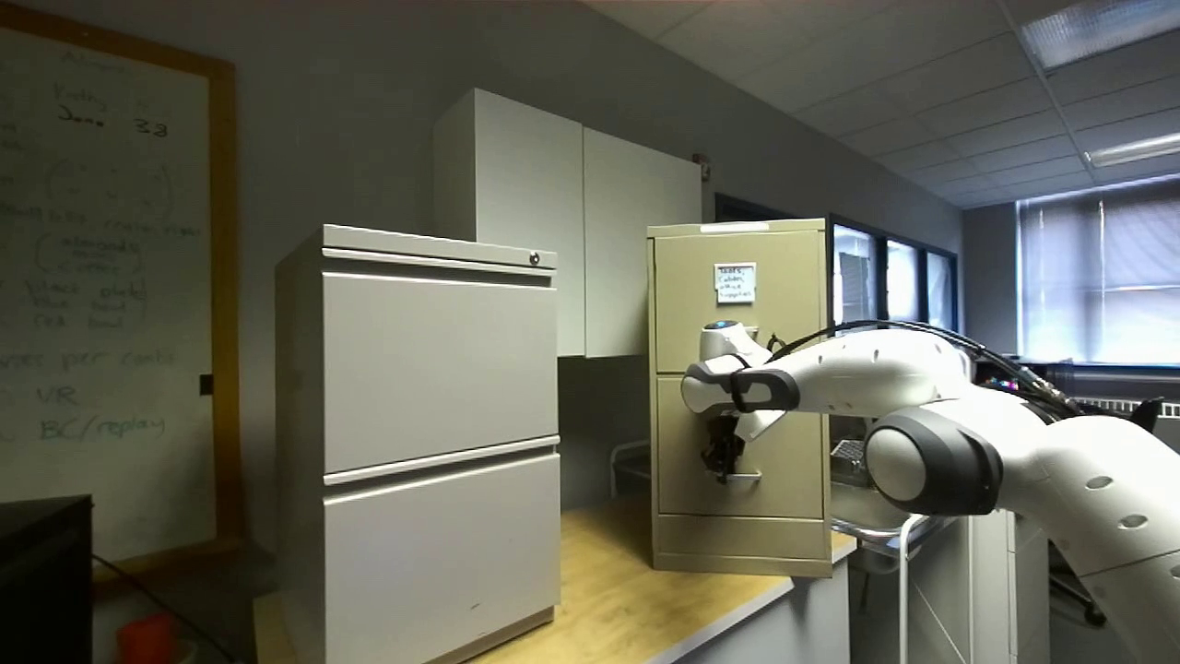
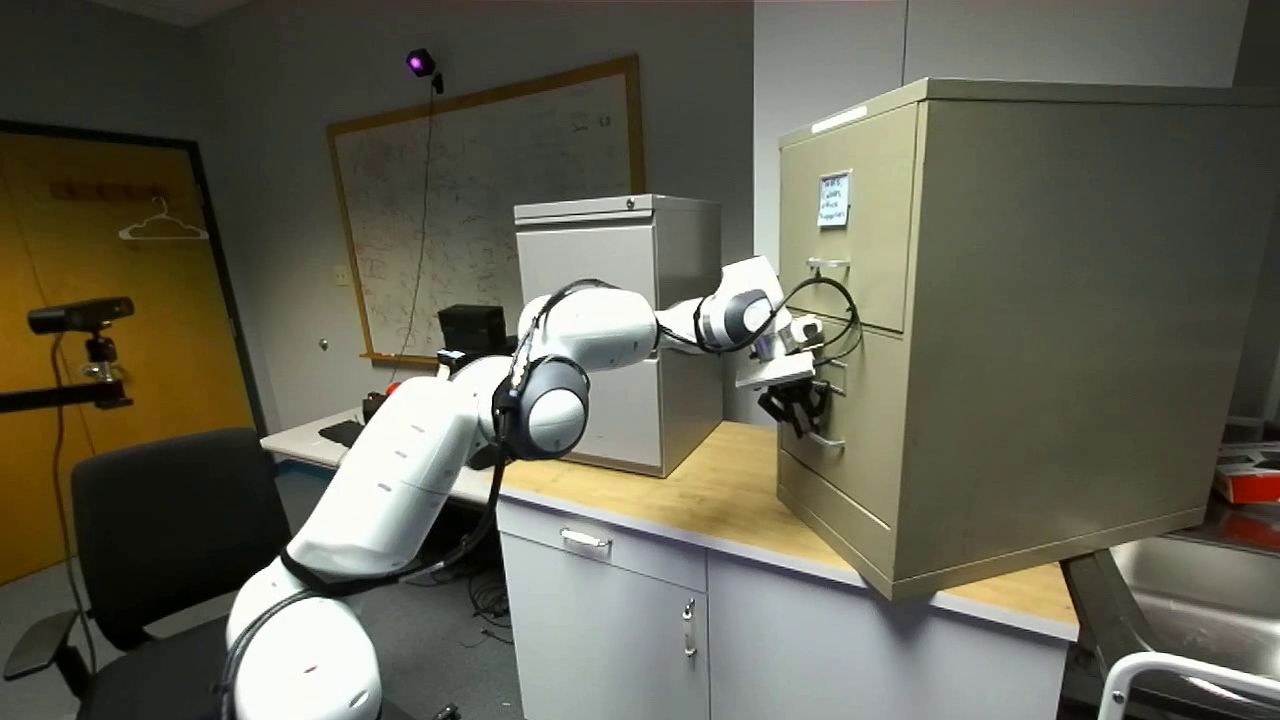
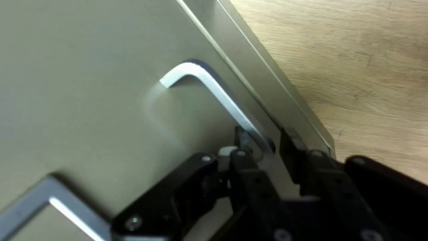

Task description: Open the bottom drawer of the cabinet at the right

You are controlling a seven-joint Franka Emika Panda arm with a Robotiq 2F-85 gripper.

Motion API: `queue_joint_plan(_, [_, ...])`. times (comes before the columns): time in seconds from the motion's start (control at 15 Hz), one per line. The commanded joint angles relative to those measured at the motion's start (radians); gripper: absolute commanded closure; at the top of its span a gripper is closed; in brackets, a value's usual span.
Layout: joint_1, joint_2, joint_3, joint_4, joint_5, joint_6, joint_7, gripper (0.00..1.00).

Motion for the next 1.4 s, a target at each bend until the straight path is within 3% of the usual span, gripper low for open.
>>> queue_joint_plan(0.0, [0.008,-0.056,0.066,-0.178,0.077,0.055,-0.012,0.93])
queue_joint_plan(0.8, [0.008,-0.235,0.069,-0.512,0.067,0.325,-0.056,0.93])
queue_joint_plan(1.33, [0.013,-0.326,0.058,-0.676,0.085,0.504,-0.127,0.93])
